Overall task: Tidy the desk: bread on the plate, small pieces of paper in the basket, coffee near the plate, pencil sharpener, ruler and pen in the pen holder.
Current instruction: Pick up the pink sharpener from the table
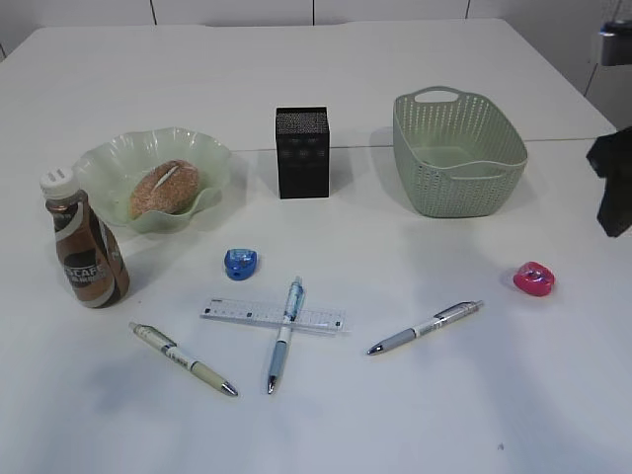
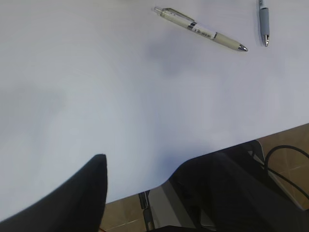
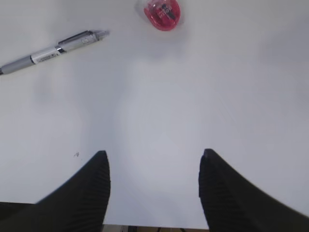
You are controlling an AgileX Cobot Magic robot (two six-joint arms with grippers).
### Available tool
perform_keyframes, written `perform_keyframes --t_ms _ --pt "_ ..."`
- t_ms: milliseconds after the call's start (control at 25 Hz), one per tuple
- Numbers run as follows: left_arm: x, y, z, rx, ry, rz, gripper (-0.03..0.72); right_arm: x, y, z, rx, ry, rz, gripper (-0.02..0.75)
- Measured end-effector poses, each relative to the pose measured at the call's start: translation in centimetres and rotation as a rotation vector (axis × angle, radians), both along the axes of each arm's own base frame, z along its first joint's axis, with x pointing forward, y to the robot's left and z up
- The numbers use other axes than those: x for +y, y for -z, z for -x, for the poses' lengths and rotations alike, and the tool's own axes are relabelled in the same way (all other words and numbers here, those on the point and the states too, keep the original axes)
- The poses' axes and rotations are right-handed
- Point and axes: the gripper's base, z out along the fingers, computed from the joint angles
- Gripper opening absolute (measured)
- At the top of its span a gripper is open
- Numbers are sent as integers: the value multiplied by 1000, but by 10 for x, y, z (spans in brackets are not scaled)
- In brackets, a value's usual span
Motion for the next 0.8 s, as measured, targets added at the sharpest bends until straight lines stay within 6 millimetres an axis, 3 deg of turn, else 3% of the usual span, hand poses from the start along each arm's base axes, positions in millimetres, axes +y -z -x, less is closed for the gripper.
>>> perform_keyframes --t_ms 120,160,320,480,560,640,680,800 --pt "0 0 0 0 0 0 469 1 7 -17 20 -33 8 461" --pt "0 0 0 0 0 0 469 2 17 -33 51 -73 17 473" --pt "0 0 0 0 0 0 467 4 41 -57 113 -162 33 521" --pt "0 0 0 0 0 0 466 4 52 -65 141 -208 46 529" --pt "0 0 0 0 0 0 466 4 70 -78 175 -264 63 533" --pt "0 0 0 0 0 0 466 4 70 -78 175 -264 63 533" --pt "0 0 0 0 0 0 466 3 82 -89 168 -316 91 533" --pt "0 0 0 0 0 0 463 3 91 -100 168 -358 109 534"
